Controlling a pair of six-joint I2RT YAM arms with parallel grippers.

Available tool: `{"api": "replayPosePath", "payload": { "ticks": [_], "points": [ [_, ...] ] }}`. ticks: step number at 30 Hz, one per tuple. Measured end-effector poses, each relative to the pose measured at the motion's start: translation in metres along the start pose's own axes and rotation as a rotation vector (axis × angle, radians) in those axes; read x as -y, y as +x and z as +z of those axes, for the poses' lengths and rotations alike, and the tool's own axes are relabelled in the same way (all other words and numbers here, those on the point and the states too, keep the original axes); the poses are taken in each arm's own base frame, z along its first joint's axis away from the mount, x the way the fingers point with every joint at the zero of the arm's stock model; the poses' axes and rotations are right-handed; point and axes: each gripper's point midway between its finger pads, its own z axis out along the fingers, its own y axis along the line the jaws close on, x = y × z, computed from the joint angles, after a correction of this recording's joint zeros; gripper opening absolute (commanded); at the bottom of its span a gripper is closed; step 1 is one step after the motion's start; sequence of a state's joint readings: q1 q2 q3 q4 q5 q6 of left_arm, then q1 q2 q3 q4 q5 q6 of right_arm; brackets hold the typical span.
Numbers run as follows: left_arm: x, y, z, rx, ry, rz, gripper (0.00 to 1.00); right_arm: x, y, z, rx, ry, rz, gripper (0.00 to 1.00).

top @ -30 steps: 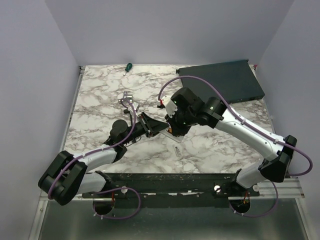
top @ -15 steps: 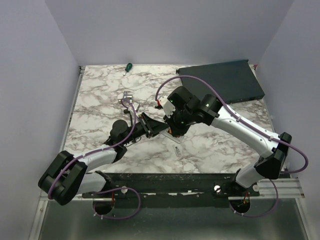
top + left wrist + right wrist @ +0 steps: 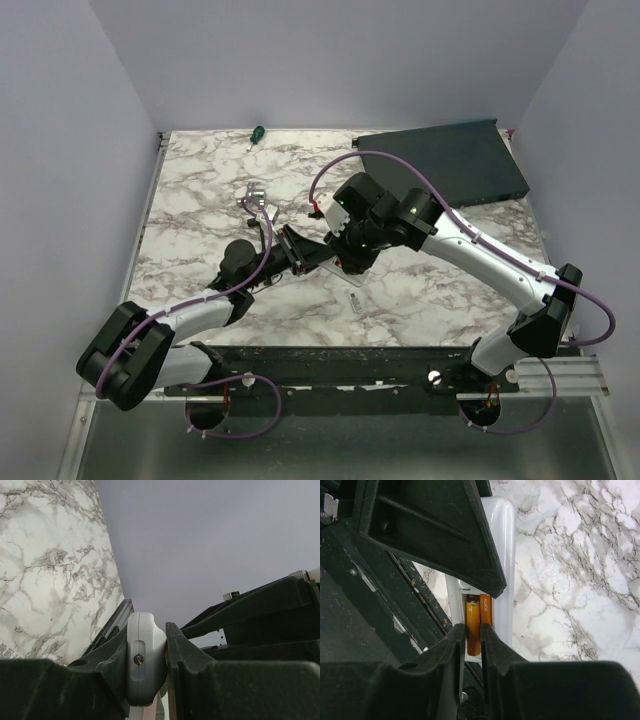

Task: Load the batteries into the remote control
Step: Load the battery into the remote control.

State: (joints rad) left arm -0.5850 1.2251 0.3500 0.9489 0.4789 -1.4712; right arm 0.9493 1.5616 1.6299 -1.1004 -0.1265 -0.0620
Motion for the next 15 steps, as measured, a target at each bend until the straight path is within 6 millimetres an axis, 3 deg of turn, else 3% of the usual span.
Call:
{"api": "replayPosePath", "payload": {
  "ticks": [8, 15],
  "points": [
    [0.0005, -0.0005, 0.0006, 0.001, 0.006, 0.004, 0.0, -0.0005, -0.0015, 0.0003, 0.006, -0.001, 0.001, 0.32],
    [0.0007, -0.0014, 0.002, 0.003, 0.016, 0.004, 0.0, -0.0003, -0.0073, -0.0008, 0.033, 0.004, 0.013, 0.42]
  ]
}}
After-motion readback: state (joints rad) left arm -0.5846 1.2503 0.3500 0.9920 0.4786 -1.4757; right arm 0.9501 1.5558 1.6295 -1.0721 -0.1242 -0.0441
